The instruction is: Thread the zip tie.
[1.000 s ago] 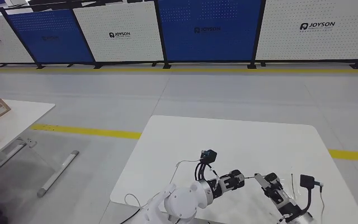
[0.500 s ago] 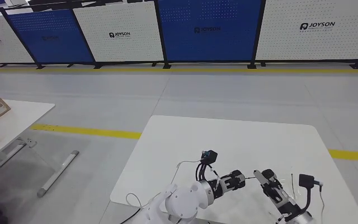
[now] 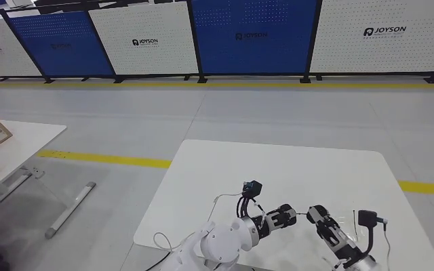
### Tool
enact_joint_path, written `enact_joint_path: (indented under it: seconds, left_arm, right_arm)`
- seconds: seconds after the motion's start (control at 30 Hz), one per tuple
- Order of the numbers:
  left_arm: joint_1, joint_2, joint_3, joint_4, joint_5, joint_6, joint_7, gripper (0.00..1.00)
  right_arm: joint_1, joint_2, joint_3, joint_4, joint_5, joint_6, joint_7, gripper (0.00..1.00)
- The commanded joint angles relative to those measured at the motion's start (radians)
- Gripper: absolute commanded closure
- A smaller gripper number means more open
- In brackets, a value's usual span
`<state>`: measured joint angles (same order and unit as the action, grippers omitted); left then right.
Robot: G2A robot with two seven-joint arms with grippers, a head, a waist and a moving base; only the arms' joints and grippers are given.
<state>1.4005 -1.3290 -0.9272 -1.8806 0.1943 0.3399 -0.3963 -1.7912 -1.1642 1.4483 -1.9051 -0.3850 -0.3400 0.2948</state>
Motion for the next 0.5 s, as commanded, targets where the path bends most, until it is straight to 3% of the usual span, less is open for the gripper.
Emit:
enact_joint_path:
  seconds: [0.0, 0.27, 0.3, 0.33, 0.37, 0.4, 0.43, 0.47]
  left_arm:
    - [0.0, 0.001, 0.001, -0.002, 0.0, -0.002, 0.001, 1.0]
    - [0.0, 0.006, 0.005, -0.006, -0.003, -0.003, 0.008, 1.0]
    - [0.0, 0.006, 0.005, -0.007, -0.004, -0.002, 0.01, 1.0]
    - [0.0, 0.006, 0.005, -0.008, -0.005, 0.0, 0.012, 1.0]
    - [-0.001, 0.007, 0.006, -0.008, -0.006, 0.0, 0.013, 1.0]
    - [-0.001, 0.007, 0.008, -0.008, -0.005, 0.0, 0.014, 1.0]
    - [-0.002, 0.007, 0.01, -0.007, -0.005, 0.0, 0.015, 1.0]
    - [-0.003, 0.007, 0.012, -0.006, -0.004, 0.0, 0.017, 1.0]
  right_arm:
    - [0.0, 0.002, -0.001, -0.002, 0.002, 0.0, 0.0, 1.0]
    - [-0.003, 0.01, -0.006, -0.006, -0.001, 0.0, -0.005, 1.0]
    - [-0.003, 0.011, -0.007, -0.008, 0.001, 0.0, -0.005, 0.87]
    - [-0.004, 0.012, -0.009, -0.011, 0.006, 0.0, -0.002, 0.55]
    - [-0.004, 0.013, -0.009, -0.012, 0.008, 0.0, -0.001, 0.41]
    - [-0.005, 0.014, -0.009, -0.014, 0.011, 0.0, -0.001, 0.15]
    - [-0.006, 0.015, -0.009, -0.016, 0.017, 0.0, -0.004, 0.01]
    - [-0.007, 0.016, -0.008, -0.019, 0.021, 0.0, -0.007, 0.0]
